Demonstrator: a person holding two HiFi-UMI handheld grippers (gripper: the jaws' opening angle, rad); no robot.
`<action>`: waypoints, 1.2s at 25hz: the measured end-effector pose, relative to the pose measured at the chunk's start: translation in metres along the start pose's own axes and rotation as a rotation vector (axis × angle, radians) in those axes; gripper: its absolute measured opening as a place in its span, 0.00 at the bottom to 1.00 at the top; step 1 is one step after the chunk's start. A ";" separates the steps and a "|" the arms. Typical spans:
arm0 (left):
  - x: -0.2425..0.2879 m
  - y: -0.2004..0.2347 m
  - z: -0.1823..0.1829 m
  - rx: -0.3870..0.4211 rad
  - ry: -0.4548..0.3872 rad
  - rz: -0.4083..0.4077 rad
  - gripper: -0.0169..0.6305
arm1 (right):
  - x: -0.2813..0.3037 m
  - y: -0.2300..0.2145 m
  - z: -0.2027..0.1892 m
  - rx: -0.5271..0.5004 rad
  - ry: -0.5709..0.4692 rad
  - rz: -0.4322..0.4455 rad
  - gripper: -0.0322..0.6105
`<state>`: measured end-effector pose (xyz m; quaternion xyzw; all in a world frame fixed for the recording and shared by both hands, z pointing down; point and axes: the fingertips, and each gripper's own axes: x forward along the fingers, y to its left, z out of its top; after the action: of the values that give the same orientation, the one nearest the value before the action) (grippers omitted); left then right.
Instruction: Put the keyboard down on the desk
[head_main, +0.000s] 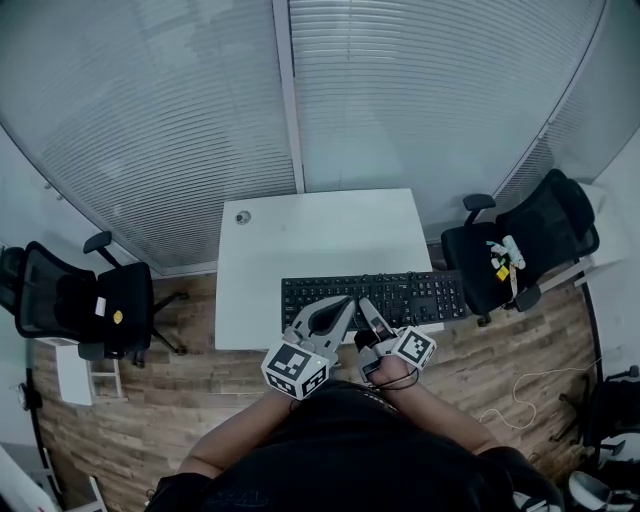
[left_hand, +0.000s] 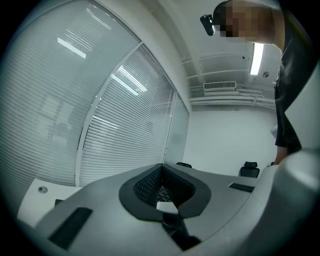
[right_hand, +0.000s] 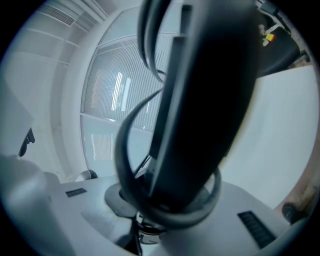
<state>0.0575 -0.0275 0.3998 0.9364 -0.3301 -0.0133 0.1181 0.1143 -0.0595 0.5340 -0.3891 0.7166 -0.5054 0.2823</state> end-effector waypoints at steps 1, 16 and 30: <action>0.000 0.009 0.004 0.003 -0.002 0.000 0.05 | 0.009 0.002 -0.001 -0.002 0.000 0.004 0.21; -0.040 0.101 0.021 -0.006 -0.009 0.004 0.05 | 0.097 0.019 -0.046 -0.012 0.013 0.004 0.21; -0.041 0.135 0.020 -0.039 -0.004 0.035 0.05 | 0.134 0.020 -0.049 -0.013 0.040 0.021 0.21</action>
<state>-0.0594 -0.1075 0.4094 0.9281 -0.3462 -0.0195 0.1358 -0.0024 -0.1435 0.5297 -0.3733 0.7292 -0.5056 0.2707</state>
